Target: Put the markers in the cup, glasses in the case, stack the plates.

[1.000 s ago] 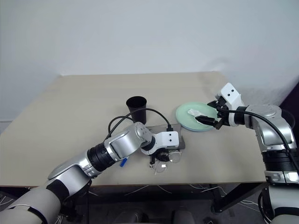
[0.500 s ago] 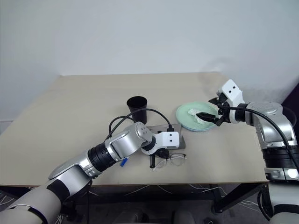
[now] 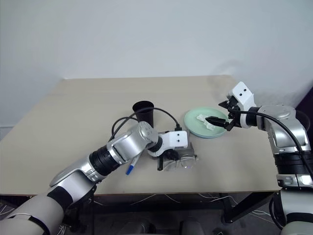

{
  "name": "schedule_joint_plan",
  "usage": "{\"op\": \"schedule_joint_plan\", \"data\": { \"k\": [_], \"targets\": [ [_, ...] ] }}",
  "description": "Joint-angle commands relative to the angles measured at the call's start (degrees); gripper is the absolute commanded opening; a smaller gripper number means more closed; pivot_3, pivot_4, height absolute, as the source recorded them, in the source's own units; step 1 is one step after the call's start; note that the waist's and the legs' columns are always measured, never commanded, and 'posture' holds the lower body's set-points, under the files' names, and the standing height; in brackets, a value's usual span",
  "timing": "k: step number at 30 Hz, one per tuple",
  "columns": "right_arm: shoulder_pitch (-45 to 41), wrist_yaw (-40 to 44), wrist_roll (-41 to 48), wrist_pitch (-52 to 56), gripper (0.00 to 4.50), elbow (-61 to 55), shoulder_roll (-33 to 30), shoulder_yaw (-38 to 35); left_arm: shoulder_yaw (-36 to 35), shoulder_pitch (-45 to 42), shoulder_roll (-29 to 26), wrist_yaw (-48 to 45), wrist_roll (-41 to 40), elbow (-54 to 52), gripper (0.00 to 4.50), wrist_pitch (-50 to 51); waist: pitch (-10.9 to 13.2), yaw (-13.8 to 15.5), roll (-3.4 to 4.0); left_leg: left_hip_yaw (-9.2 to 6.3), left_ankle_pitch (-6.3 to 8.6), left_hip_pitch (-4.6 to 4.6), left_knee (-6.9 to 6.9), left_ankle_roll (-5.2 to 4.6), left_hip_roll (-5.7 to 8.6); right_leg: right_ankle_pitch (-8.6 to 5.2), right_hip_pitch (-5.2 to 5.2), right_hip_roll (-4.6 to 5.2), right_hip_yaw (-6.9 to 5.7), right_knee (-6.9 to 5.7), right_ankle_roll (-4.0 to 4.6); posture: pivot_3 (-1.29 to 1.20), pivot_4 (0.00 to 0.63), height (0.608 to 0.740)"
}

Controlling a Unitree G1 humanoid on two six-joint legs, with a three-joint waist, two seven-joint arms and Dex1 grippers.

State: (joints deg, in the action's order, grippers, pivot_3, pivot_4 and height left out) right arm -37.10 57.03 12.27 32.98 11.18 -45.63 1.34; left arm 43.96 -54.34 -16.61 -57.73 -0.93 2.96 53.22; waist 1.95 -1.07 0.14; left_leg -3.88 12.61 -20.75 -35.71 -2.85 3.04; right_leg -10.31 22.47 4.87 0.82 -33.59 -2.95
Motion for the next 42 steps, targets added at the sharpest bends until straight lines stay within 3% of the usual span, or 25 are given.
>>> {"op": "schedule_joint_plan", "data": {
  "k": [1,8,20,30,42],
  "targets": [
    [-2.2,0.1,-0.1,-1.3,4.50,0.3,-0.1,-0.4,-4.2,-4.0,-0.3,-0.3,-0.5,-1.5,0.04,-0.2,0.0,0.0,0.00,0.00,0.00,0.00,0.01,0.00,0.00,0.00,0.00,0.00,0.00,0.01,0.00,0.00,0.000,0.732],
    [-3.6,-0.1,-0.5,-2.1,4.50,1.6,1.1,-0.2,-7.7,-8.3,2.1,4.4,2.8,11.9,0.04,-8.2,0.0,-0.1,0.01,0.02,0.01,0.03,0.01,-0.02,0.01,0.02,-0.02,0.00,0.00,0.00,-0.04,0.00,0.000,0.732],
    [-3.8,-0.3,-0.3,-2.3,4.50,1.3,1.2,-0.8,-5.8,-2.7,5.2,8.4,9.5,25.0,0.04,-19.4,0.0,0.0,0.01,0.01,0.03,-0.02,0.02,-0.06,0.04,0.08,0.02,0.02,0.01,0.01,-0.14,0.00,0.000,0.732],
    [-4.0,-0.3,-0.2,-2.4,4.50,1.0,1.2,-0.7,-5.3,0.4,7.5,8.3,12.8,26.1,0.04,-20.3,0.0,0.0,0.04,0.02,0.03,0.00,0.01,-0.05,0.04,0.09,0.00,0.02,0.01,-0.02,-0.15,0.00,0.000,0.732],
    [-4.2,-0.4,-0.6,-3.1,4.50,1.5,1.4,-0.3,-4.2,1.5,6.0,3.6,15.5,21.9,0.04,-19.9,0.0,0.0,0.04,0.02,0.04,0.01,0.01,-0.05,0.03,0.08,0.00,0.01,0.00,-0.03,-0.15,0.00,0.000,0.732]
  ]
}}
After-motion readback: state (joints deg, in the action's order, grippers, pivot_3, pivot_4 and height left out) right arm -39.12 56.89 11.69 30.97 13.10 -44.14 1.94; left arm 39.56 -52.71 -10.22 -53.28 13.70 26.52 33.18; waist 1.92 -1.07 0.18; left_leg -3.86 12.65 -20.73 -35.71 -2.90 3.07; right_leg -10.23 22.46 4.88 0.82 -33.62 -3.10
